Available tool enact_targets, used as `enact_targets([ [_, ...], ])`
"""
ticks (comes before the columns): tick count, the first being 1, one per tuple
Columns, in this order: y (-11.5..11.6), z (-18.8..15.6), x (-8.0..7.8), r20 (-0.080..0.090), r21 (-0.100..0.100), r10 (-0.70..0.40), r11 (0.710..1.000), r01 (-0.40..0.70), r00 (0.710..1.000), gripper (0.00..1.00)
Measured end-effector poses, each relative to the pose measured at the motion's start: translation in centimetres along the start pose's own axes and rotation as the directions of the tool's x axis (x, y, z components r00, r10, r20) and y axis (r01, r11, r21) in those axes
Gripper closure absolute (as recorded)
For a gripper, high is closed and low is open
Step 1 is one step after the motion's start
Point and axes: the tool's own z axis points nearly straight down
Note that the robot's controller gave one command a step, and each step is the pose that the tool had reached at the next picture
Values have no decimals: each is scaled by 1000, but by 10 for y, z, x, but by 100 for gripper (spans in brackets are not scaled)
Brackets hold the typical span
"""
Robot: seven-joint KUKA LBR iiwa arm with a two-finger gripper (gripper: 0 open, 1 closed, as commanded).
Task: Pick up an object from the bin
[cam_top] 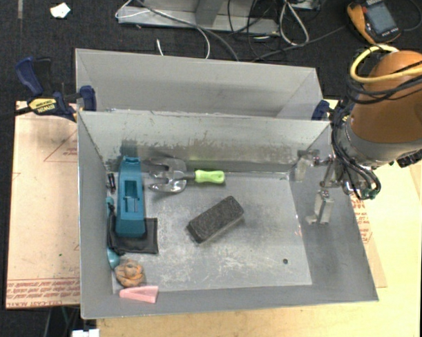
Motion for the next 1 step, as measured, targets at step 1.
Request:
enact_targets([
  [1, 0, -4, -1, 7, 1, -3, 1000, 2, 1000, 0],
])
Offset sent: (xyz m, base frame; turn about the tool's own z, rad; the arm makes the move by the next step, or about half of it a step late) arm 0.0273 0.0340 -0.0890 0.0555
